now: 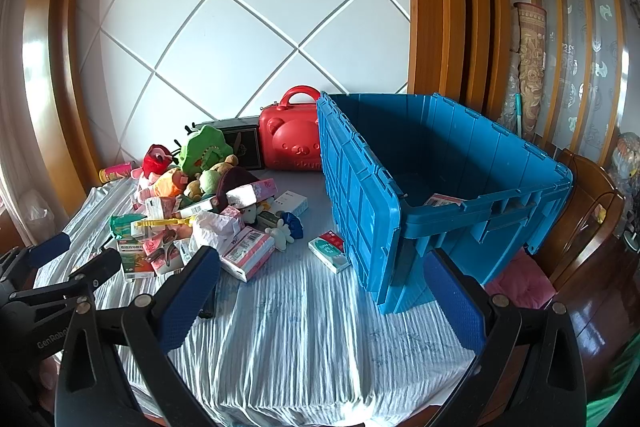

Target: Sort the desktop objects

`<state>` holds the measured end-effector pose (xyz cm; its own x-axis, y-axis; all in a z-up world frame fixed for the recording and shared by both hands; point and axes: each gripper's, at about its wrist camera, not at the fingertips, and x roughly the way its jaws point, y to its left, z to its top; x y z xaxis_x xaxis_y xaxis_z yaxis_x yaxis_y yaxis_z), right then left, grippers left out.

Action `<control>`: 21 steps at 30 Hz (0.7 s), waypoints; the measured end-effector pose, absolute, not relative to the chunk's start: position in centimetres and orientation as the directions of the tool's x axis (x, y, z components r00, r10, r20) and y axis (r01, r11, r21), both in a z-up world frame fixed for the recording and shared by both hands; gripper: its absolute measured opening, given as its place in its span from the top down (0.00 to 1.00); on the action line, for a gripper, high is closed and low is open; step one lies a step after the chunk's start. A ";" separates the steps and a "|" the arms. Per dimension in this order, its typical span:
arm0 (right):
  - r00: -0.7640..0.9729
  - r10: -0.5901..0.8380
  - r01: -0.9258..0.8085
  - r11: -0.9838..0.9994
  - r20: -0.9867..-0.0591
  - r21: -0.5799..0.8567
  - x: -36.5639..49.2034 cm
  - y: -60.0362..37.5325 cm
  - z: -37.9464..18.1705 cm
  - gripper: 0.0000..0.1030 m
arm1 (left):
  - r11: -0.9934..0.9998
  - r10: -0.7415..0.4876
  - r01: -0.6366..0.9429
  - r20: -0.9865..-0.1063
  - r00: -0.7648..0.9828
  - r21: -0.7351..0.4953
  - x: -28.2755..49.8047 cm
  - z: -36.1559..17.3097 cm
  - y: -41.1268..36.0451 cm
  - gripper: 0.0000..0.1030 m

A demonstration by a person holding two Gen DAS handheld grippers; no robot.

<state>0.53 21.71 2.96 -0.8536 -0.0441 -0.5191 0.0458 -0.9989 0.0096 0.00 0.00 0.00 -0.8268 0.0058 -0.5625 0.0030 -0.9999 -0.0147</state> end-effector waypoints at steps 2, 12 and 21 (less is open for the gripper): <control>-0.854 -0.045 0.046 -0.999 -0.519 0.010 0.5 21.7 3.0 0.00 | -1.000 0.004 0.004 -0.563 -0.827 -0.012 0.0 0.0 0.0 0.16; -0.853 -0.047 0.049 -0.999 -0.520 0.011 0.6 21.7 3.0 0.00 | -1.000 -0.002 0.011 -0.565 -0.825 -0.012 0.6 -0.2 -0.4 0.16; -0.854 -0.047 0.048 -0.999 -0.519 0.011 0.7 21.8 3.0 0.00 | -1.000 -0.015 0.020 -0.570 -0.822 -0.003 0.4 -0.2 -0.2 0.16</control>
